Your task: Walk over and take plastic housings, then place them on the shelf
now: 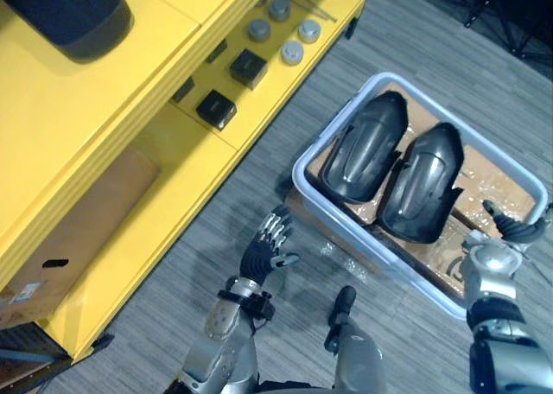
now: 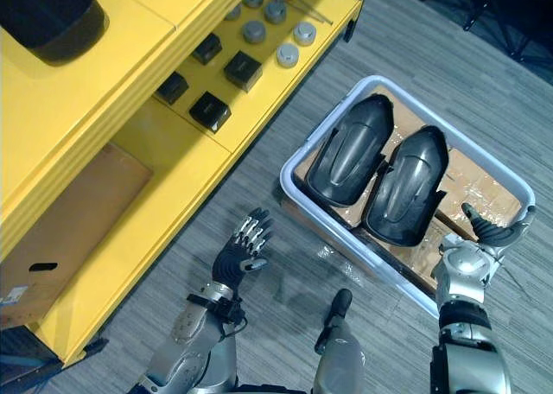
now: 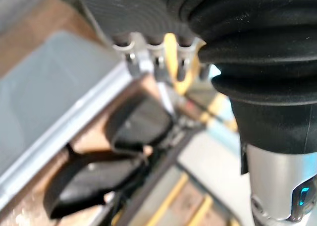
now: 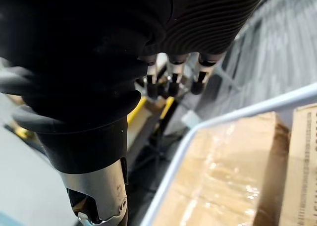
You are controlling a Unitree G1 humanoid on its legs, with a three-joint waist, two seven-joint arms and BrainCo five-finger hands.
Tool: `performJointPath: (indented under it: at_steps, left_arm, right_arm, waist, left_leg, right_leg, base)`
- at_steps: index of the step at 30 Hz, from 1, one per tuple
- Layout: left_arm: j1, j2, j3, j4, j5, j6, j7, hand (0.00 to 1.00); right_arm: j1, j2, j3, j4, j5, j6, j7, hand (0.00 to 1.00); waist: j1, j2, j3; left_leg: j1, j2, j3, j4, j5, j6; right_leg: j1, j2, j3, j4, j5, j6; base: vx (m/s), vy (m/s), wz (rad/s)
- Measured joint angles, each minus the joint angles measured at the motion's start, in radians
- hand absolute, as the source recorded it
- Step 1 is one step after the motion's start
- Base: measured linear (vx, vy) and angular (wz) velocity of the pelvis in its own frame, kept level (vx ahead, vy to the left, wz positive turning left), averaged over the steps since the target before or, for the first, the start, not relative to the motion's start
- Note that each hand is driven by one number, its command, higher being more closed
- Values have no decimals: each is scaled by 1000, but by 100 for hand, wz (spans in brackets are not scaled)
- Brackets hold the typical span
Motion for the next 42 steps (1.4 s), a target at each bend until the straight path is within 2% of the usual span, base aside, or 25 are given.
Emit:
performJointPath:
  at_steps: [3, 6, 10, 14, 15, 18, 22, 25, 29, 32, 37, 39, 42]
  left_arm:
    - [1, -3, 1, 23, -1, 0, 1, 0]
    - [2, -11, 19, 35, -10, -3, 5, 0]
    - [-1, -28, 38, 77, -19, -5, 25, 0]
    - [-3, -44, 38, 108, -28, -14, 52, 0]
    - [-5, -50, 38, 119, -43, -19, 59, 0]
    - [-6, -52, 41, 122, -56, -30, 75, 0]
    - [-13, -49, 77, 131, -57, -42, 88, 0]
    - [-25, -47, 77, 157, -57, -47, 87, 0]
    - [-26, -47, 76, 169, -56, -52, 84, 0]
    - [-26, -45, 77, 169, -56, -71, 82, 0]
    - [-22, -36, 79, 145, -50, -79, 68, 0]
    - [-20, -37, 80, 131, -49, -87, 44, 0]
    - [-10, -35, 103, 89, -47, -87, 26, 0]
  right_arm:
    - [-59, -48, 1, 73, 1, 37, 27, 0]
    - [-138, -122, 7, 152, 30, 92, 73, 0]
    - [-208, -161, 16, 245, 44, 120, 126, 0]
    - [-281, -200, 98, 271, 43, 155, 173, 0]
    - [-296, -213, 122, 276, 37, 187, 177, 100]
    - [-313, -233, 151, 293, 35, 252, 205, 100]
    - [-316, -289, 195, 301, -47, 351, 288, 100]
    - [-322, -312, 207, 309, -94, 378, 310, 100]
    - [-349, -314, 206, 337, -220, 464, 335, 100]
    - [-360, -314, 183, 351, -286, 508, 349, 100]
    - [-355, -291, 98, 385, -326, 524, 316, 100]
    - [-352, -281, 71, 397, -326, 500, 283, 100]
    - [-305, -249, 68, 398, -327, 430, 226, 100]
  waist:
    - [20, 11, 16]
    - [28, 35, 30]
    - [50, 58, 49]
    - [68, 81, 57]
    - [77, 86, 60]
    - [100, 95, 63]
    - [103, 95, 63]
    - [103, 96, 63]
    - [105, 96, 63]
    - [108, 96, 63]
    - [109, 102, 59]
    - [109, 105, 57]
    - [103, 103, 54]
  left_leg:
    - [-2, -1, -3, 4, 0, 0]
    - [-55, -3, -27, 23, 2, 3]
    - [-93, -10, -34, 38, 7, 13]
    - [-158, -21, -48, 58, 13, 21]
    - [-174, -27, -51, 62, 17, 24]
    - [-194, -36, -55, 71, 19, 26]
    - [-221, -42, -77, 84, 19, 27]
    - [-232, -41, -77, 85, 18, 28]
    - [-232, -41, -78, 84, 20, 29]
    - [-230, -41, -77, 82, 21, 30]
    - [-206, -43, -80, 67, 30, 31]
    - [-192, -43, -79, 59, 34, 30]
    - [-143, -42, -74, 34, 38, 26]
  right_leg:
    - [-2, -2, -2, 6, 0, 0]
    - [-39, -2, -17, 28, -2, -2]
    - [-76, -13, -19, 53, -2, -2]
    - [-132, -23, -25, 75, -1, 0]
    - [-145, -28, -27, 78, 0, 1]
    - [-157, -35, -32, 79, 3, 5]
    - [-160, -36, -53, 80, 3, 5]
    - [-171, -36, -51, 84, 3, 5]
    - [-170, -35, -52, 82, 4, 6]
    - [-162, -32, -55, 68, 11, 5]
    - [-131, -30, -69, 49, 16, 3]
    - [-116, -27, -72, 36, 22, 2]
    - [-70, -24, -73, 19, 24, 2]
  base:
    - [-42, 29, 3]
    - [-86, 29, 10]
    - [-69, 38, 4]
    - [-69, 34, 9]
    - [-68, 26, 10]
    - [-30, 19, 9]
    - [-42, 3, 11]
    - [-67, -7, -1]
    - [-58, -19, 0]
    - [-10, -6, 1]
    - [-32, -19, 6]
    - [-41, -15, 1]
    - [-43, -14, 0]
